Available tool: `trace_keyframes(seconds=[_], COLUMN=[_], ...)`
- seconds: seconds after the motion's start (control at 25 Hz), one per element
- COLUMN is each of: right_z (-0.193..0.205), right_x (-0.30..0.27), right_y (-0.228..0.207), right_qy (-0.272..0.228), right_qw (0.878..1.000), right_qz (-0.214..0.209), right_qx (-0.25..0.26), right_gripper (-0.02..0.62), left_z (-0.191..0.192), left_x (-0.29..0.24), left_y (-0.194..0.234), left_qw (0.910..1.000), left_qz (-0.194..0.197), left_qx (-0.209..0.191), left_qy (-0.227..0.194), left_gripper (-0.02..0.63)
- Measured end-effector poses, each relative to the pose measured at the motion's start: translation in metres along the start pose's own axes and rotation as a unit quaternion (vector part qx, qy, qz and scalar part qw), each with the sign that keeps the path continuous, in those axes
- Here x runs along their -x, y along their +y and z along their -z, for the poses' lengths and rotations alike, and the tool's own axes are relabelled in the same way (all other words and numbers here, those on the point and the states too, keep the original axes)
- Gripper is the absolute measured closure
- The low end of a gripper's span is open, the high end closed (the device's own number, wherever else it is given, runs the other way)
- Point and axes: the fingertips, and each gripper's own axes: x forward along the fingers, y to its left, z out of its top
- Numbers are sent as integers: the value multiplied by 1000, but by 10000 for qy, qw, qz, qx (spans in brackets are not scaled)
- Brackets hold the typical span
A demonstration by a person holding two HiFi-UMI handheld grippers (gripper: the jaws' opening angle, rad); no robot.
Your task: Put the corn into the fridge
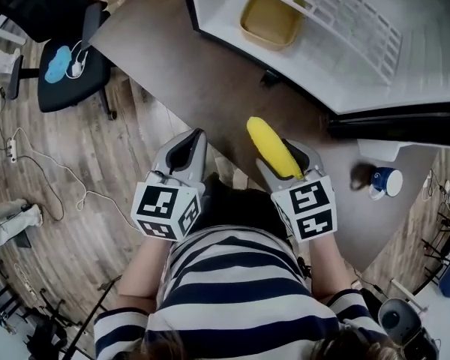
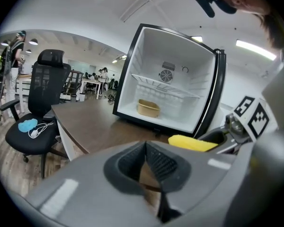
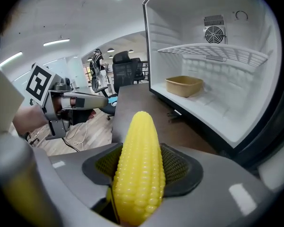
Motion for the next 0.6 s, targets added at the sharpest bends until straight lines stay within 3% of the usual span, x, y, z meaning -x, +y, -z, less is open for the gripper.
trace_keyframes(seconds=[0.28, 0.6], right_z=[-43, -72], right_x=[-22, -27], right_y=[8, -7], right_qy=[-65, -192], right_qw=[9969, 9839], right_qz=[529, 1427], right_qx=[-577, -1061], right_gripper=[337, 337], left_z=[-30, -52], left_x=[-8, -20], left_y=[47, 84], left_qw=[9977, 9910], left_qz=[606, 1136], left_qx=[-278, -699], left_qy=[116, 107], left_gripper=[606, 606])
